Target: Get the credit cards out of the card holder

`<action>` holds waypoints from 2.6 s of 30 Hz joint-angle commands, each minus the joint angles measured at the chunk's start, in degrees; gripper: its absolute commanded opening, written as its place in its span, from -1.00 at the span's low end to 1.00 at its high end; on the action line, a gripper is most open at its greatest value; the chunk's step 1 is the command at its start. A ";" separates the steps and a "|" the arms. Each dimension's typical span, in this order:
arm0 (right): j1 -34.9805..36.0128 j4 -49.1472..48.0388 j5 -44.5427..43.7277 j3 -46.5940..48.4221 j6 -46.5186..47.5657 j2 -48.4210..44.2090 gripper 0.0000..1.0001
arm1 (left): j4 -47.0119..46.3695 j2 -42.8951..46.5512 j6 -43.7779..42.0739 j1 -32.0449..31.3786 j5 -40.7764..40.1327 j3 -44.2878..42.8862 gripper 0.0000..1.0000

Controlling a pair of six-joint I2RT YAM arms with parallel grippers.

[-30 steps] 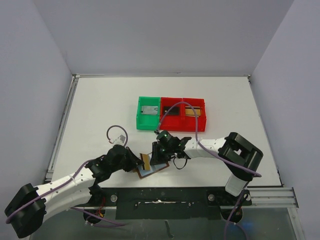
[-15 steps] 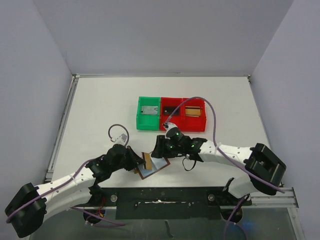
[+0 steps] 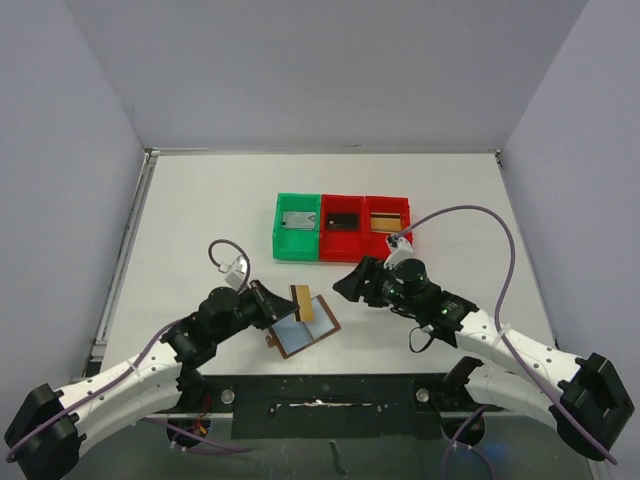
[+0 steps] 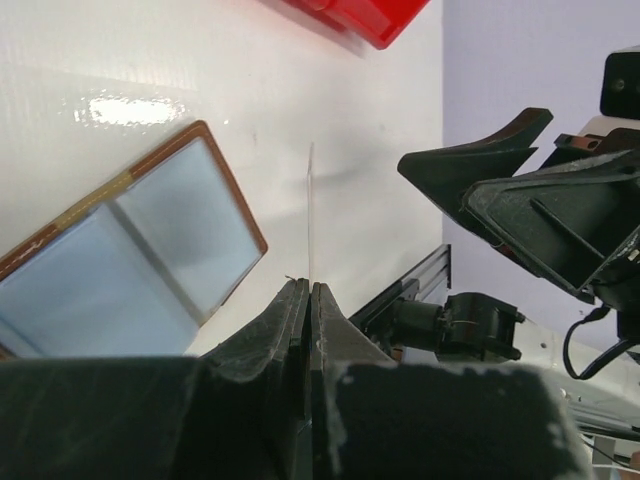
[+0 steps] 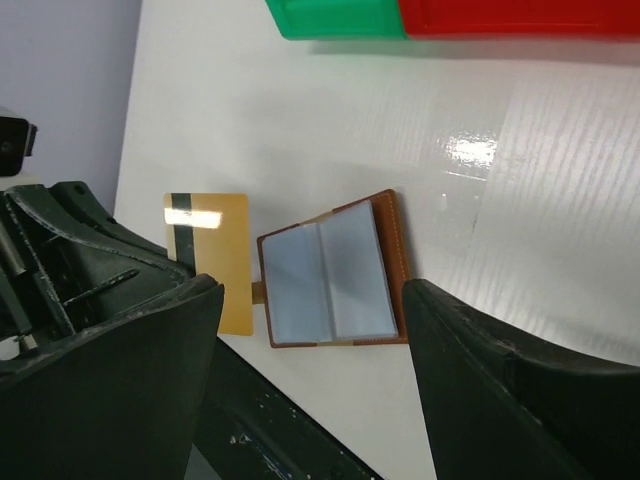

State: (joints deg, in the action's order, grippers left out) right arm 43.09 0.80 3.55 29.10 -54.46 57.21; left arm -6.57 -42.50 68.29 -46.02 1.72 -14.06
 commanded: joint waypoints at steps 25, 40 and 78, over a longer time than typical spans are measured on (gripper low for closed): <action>-2.01 -23.67 6.73 -9.78 -3.49 -9.25 0.52 | -27.89 -0.61 1.78 0.32 7.40 3.69 -1.00; -3.38 -26.16 7.33 -10.32 -1.10 -11.53 0.48 | -31.51 -4.58 2.54 0.23 9.00 1.50 -1.00; -5.42 -53.86 32.62 -9.93 -12.11 7.02 -0.39 | -35.80 -4.34 3.43 0.40 11.31 2.20 -1.00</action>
State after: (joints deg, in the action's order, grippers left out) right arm 38.44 -47.03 31.92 18.50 -65.89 63.64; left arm -38.44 -47.77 71.83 -45.95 12.12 -10.28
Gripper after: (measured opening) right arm 0.322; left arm 0.009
